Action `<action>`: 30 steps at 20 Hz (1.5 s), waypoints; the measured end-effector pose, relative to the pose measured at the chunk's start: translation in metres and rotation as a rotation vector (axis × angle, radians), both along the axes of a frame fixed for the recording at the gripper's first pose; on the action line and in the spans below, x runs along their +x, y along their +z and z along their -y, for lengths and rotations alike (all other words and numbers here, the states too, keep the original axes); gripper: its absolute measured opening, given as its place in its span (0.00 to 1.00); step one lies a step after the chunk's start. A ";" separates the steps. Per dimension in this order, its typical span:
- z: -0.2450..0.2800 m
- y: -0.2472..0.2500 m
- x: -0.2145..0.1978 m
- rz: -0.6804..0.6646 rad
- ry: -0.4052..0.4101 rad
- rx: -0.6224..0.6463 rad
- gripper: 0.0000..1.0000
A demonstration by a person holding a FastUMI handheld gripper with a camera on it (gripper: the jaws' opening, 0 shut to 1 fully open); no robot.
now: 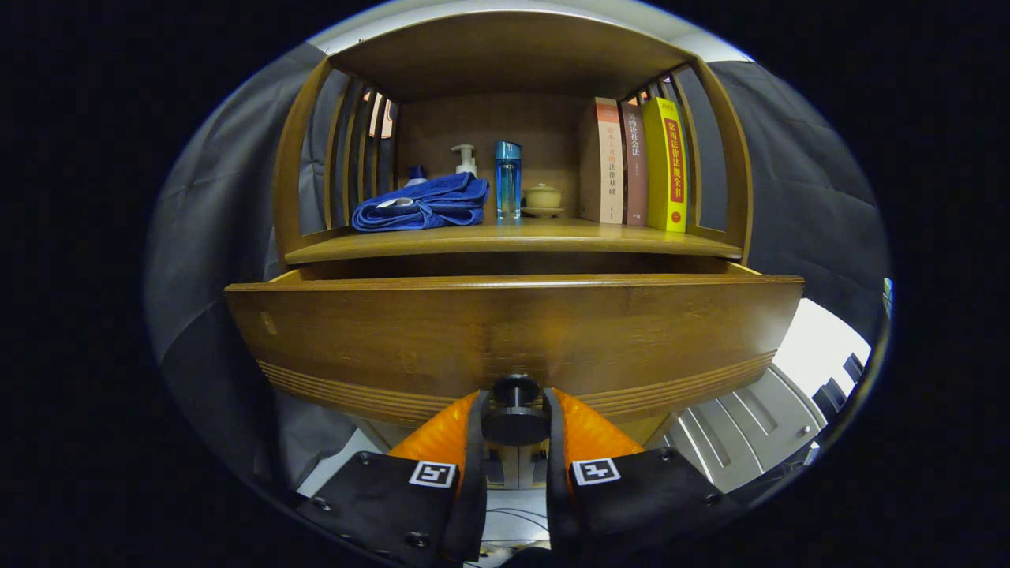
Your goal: Pull open the drawer, take out the items inside it, and place them on the countertop above the cabinet.
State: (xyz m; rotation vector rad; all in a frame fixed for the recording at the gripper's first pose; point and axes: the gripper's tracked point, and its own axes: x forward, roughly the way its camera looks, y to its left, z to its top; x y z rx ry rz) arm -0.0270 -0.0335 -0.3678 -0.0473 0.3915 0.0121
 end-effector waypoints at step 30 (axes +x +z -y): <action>0.007 0.002 -0.096 -0.065 -0.009 -0.004 0.45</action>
